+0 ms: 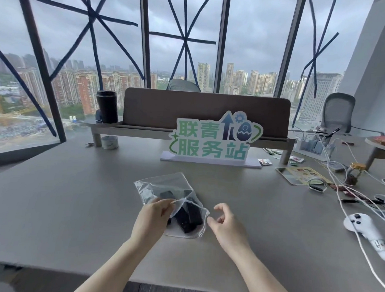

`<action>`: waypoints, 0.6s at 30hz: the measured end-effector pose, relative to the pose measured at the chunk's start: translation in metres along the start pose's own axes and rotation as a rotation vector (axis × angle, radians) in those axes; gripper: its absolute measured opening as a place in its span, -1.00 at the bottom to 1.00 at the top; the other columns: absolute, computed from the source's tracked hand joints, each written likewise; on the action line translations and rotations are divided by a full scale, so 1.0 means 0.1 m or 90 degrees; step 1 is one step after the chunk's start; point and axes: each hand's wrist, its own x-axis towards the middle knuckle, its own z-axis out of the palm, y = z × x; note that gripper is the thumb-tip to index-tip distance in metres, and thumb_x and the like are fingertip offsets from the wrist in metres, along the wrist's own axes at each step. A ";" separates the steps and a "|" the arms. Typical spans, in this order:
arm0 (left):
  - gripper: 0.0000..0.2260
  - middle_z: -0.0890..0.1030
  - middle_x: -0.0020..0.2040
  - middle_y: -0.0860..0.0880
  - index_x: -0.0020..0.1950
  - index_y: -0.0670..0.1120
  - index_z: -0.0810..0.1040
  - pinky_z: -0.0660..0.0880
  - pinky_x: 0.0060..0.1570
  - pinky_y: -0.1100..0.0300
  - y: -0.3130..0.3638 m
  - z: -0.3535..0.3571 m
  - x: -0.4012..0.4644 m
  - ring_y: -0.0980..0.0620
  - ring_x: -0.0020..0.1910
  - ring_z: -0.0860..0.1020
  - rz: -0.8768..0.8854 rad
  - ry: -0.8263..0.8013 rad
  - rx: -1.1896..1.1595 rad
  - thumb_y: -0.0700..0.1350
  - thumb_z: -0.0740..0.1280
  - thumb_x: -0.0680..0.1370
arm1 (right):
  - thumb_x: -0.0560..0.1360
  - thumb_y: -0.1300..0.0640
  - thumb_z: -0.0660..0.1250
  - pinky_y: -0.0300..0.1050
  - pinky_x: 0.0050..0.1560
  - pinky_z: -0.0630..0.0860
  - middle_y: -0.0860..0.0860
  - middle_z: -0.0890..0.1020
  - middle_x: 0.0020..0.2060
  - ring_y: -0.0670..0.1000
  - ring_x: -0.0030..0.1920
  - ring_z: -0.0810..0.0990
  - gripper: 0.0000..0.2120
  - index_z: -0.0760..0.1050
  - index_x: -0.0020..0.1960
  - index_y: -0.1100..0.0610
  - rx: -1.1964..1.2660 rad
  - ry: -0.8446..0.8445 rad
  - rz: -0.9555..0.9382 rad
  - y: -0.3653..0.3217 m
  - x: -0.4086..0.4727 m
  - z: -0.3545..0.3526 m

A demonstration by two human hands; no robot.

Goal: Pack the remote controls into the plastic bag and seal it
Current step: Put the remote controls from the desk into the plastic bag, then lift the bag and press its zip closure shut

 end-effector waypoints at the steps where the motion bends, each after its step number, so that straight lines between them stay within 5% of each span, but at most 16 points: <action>1: -0.80 0.56 -0.11 0.05 0.09 0.15 0.63 0.47 -0.12 0.14 -0.03 0.00 -0.02 -0.05 -0.12 0.56 -0.016 -0.016 0.005 -0.03 0.29 0.52 | 0.45 -0.10 0.34 -0.10 -0.25 0.42 -0.09 0.58 -0.26 -0.01 -0.20 0.59 -0.75 0.38 0.10 -0.18 -0.030 -0.039 -0.012 0.02 0.04 0.04; 3: -0.74 0.54 -0.06 0.08 0.15 0.22 0.56 0.50 -0.10 0.12 -0.07 -0.01 -0.07 -0.02 -0.08 0.56 -0.050 -0.057 0.055 0.06 0.30 0.47 | 0.44 -0.14 0.33 -0.10 -0.21 0.44 -0.08 0.61 -0.23 0.03 -0.14 0.62 -0.70 0.38 0.14 -0.20 -0.068 -0.050 -0.039 0.01 0.10 0.14; 5: -0.63 0.50 0.04 0.10 0.24 0.27 0.46 0.50 -0.10 0.12 -0.12 -0.05 -0.13 -0.01 -0.02 0.57 -0.057 -0.113 0.176 0.07 0.29 0.43 | 0.50 0.00 0.29 -0.06 -0.15 0.51 -0.07 0.63 -0.22 0.11 -0.11 0.63 -0.86 0.49 0.05 -0.05 -0.089 0.015 -0.063 -0.02 0.19 0.21; 9: -0.46 0.45 0.17 -0.03 0.36 0.18 0.34 0.53 -0.20 0.11 -0.18 -0.20 -0.22 -0.09 -0.05 0.59 -0.120 -0.198 0.289 -0.18 0.22 0.41 | 0.46 0.20 0.26 -0.07 -0.17 0.52 -0.06 0.63 -0.32 0.12 -0.21 0.61 -0.86 0.55 -0.16 0.01 -0.088 0.065 -0.060 -0.07 0.30 0.16; 13: -0.65 0.55 0.00 -0.13 0.05 -0.05 0.60 0.55 -0.48 0.15 -0.05 -0.49 0.02 -0.07 -0.50 0.58 -0.229 -0.050 -0.112 -0.37 0.22 0.38 | 0.42 0.30 0.30 -0.16 -0.46 0.41 0.02 0.61 -0.47 0.02 -0.56 0.47 -0.81 0.64 -0.24 0.10 0.102 -0.004 -0.037 -0.39 0.26 -0.12; 18: -0.90 0.61 -0.35 -0.11 -0.26 -0.13 0.61 0.55 -0.45 0.29 0.63 -1.30 0.58 0.08 -0.49 0.56 -0.104 0.123 -0.330 -0.31 0.45 0.38 | 0.51 0.33 0.35 -0.26 -0.57 0.46 0.08 0.70 -0.38 -0.08 -0.56 0.52 -0.88 0.66 -0.08 0.24 0.468 -0.045 -0.139 -1.26 0.18 -0.86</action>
